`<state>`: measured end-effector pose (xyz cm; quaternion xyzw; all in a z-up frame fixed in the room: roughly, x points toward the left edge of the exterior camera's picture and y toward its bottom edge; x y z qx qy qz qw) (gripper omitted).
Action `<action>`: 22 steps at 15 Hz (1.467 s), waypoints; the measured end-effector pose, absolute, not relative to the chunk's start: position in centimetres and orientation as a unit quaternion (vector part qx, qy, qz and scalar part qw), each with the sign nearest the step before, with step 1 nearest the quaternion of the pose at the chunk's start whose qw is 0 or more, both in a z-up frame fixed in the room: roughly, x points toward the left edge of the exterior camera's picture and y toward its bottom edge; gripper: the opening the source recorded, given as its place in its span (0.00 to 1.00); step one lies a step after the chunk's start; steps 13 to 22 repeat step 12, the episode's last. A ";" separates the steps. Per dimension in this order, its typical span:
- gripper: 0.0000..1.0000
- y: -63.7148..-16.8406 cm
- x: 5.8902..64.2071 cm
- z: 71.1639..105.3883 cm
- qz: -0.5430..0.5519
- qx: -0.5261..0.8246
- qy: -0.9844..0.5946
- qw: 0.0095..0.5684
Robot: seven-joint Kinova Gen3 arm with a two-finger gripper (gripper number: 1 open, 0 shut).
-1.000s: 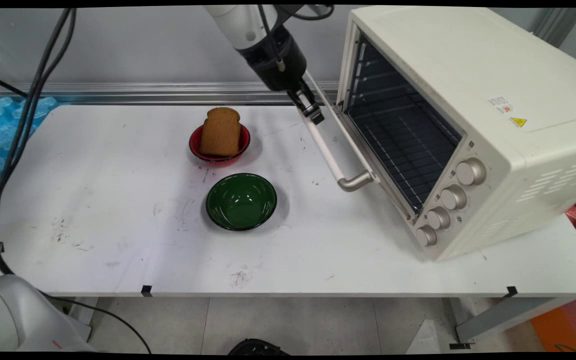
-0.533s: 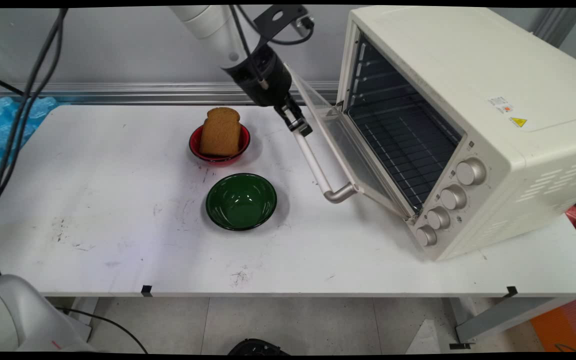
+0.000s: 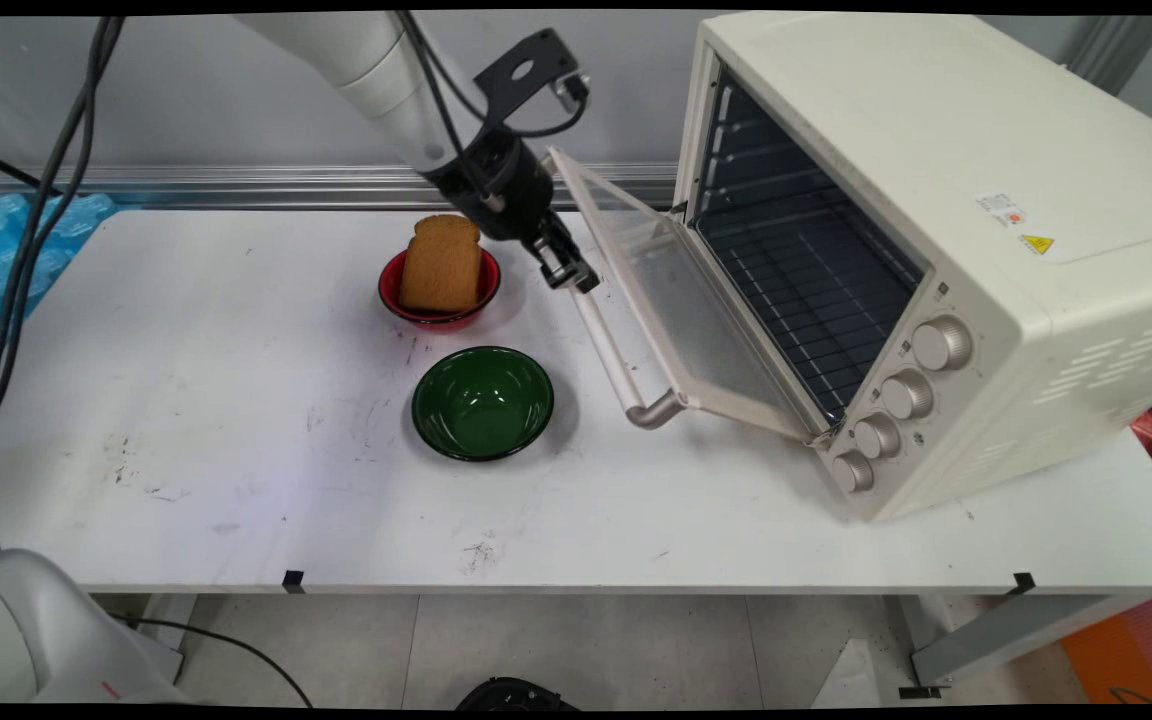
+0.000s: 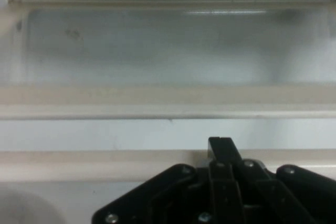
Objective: Open the oven
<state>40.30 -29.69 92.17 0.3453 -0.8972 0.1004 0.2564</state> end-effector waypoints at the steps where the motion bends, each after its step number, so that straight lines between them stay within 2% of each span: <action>1: 0.00 -29.5 40.7 91.8 0.102 0.344 -0.897 0.256; 12: 0.00 -27.5 43.9 86.6 0.118 0.338 -0.897 0.261; 22: 0.00 -27.5 43.9 86.6 0.118 0.338 -0.897 0.261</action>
